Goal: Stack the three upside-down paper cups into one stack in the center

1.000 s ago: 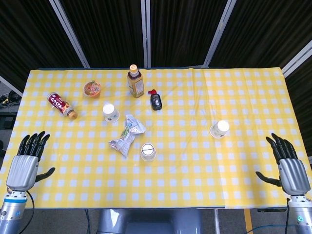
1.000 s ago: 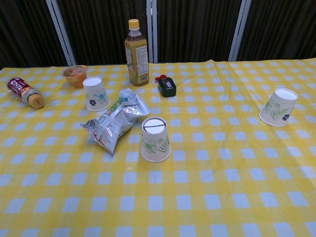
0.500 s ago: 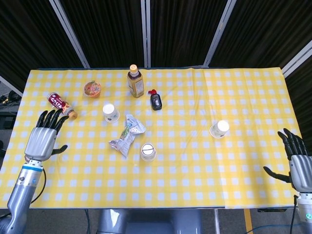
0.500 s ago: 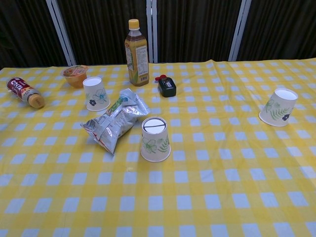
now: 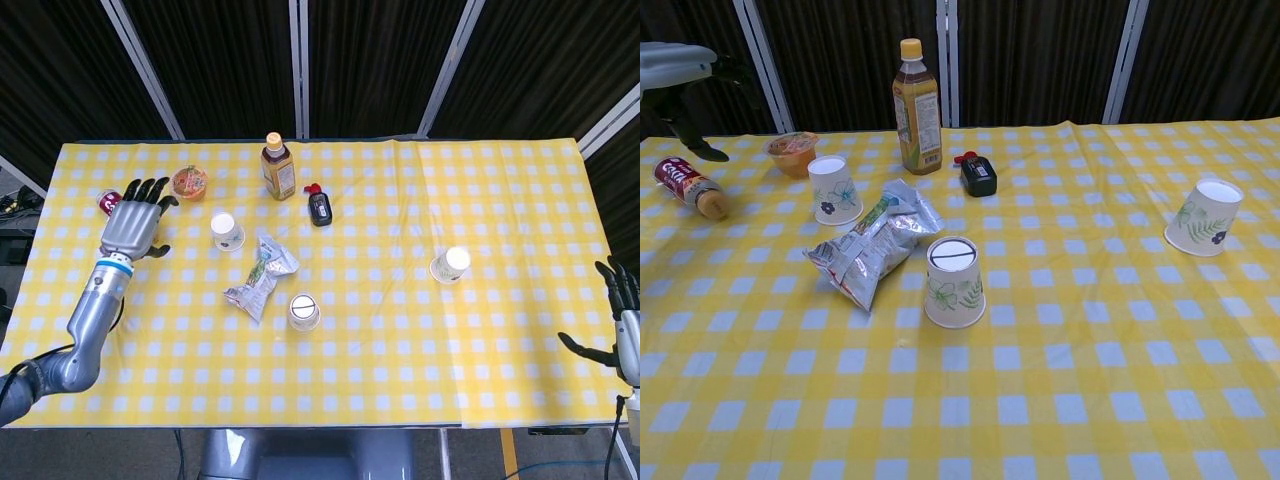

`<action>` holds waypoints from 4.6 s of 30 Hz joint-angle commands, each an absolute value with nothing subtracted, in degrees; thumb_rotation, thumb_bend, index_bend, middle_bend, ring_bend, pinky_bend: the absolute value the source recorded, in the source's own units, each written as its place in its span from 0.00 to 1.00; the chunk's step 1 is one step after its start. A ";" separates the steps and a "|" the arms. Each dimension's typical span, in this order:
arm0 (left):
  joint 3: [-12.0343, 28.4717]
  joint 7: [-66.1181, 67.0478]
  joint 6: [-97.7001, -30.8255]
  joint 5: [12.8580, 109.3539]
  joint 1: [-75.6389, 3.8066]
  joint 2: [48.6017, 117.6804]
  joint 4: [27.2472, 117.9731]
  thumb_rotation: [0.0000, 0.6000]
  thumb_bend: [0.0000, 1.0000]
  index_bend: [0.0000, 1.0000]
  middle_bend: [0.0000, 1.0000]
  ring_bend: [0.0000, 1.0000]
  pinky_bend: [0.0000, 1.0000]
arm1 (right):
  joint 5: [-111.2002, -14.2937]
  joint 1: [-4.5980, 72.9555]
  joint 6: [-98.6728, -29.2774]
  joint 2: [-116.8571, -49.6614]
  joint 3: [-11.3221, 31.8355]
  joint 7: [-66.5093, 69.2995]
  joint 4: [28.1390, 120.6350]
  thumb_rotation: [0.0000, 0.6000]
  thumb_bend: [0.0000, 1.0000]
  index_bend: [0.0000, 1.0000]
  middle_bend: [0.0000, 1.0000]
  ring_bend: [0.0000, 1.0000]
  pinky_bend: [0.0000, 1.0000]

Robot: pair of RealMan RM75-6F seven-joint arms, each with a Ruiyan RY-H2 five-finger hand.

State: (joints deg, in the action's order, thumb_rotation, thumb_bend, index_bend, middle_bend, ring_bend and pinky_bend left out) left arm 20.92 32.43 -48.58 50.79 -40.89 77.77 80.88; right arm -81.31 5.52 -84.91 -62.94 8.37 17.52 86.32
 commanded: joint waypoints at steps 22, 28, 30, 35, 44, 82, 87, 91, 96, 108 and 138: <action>16.55 39.71 -36.41 31.84 -57.71 89.07 60.23 1.00 0.26 0.25 0.00 0.00 0.00 | -79.43 5.39 -84.39 -63.36 9.56 18.22 84.21 1.00 0.00 0.00 0.00 0.00 0.00; 15.47 39.26 -35.77 30.98 -59.38 90.64 58.24 1.00 0.30 0.26 0.00 0.00 0.00 | -79.52 5.36 -84.45 -63.41 9.61 18.11 84.05 1.00 0.00 0.00 0.00 0.00 0.00; 15.06 39.11 -35.64 30.70 -59.87 91.08 57.76 1.00 0.30 0.26 0.00 0.00 0.00 | -79.48 5.27 -84.53 -63.35 9.64 18.05 84.11 1.00 0.00 0.00 0.00 0.00 0.00; 14.05 38.76 -35.43 30.10 -60.74 91.72 57.26 1.00 0.30 0.28 0.00 0.00 0.00 | -79.54 5.19 -84.66 -63.36 9.70 18.06 84.06 1.00 0.00 0.00 0.00 0.00 0.00; 12.84 37.65 -35.99 29.95 -61.31 92.43 56.88 1.00 0.37 0.47 0.00 0.00 0.00 | -79.84 5.13 -84.68 -63.38 9.59 17.87 84.15 1.00 0.00 0.00 0.00 0.00 0.00; 12.00 31.25 -48.83 52.84 -55.73 66.19 110.72 1.00 0.39 0.45 0.00 0.00 0.00 | -81.92 4.30 -86.98 -62.70 9.66 20.43 84.96 1.00 0.00 0.00 0.00 0.00 0.00; 10.19 32.68 -49.10 52.03 -56.74 69.40 109.75 1.00 0.39 0.45 0.00 0.00 0.00 | -82.22 4.07 -87.57 -62.53 9.66 20.58 85.18 1.00 0.00 0.00 0.00 0.00 0.00; 9.46 33.64 -49.67 51.51 -57.61 71.64 108.96 1.00 0.39 0.45 0.00 0.00 0.00 | -82.17 3.91 -87.83 -62.37 9.72 20.55 85.43 1.00 0.00 0.00 0.00 0.00 0.00; 8.98 34.47 -50.20 50.03 -58.68 74.02 107.68 1.00 0.39 0.44 0.00 0.00 0.00 | -82.24 3.74 -88.13 -62.14 9.75 20.59 85.81 1.00 0.00 0.00 0.00 0.00 0.00; 8.41 36.54 -50.71 45.02 -61.65 79.24 102.25 1.00 0.39 0.42 0.00 0.00 0.00 | -82.15 3.35 -88.59 -61.56 9.89 21.12 86.50 1.00 0.00 0.00 0.00 0.00 0.00; 0.34 23.09 -72.86 65.76 -45.38 75.35 105.97 1.00 0.18 0.05 0.00 0.00 0.00 | -79.90 4.89 -84.10 -63.26 9.50 17.44 84.87 1.00 0.00 0.00 0.00 0.00 0.00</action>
State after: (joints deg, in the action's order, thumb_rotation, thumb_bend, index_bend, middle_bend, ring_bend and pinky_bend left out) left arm 2.87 26.81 -66.58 60.08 -50.58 78.10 104.28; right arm -79.92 4.76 -84.25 -63.11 9.54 17.62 85.00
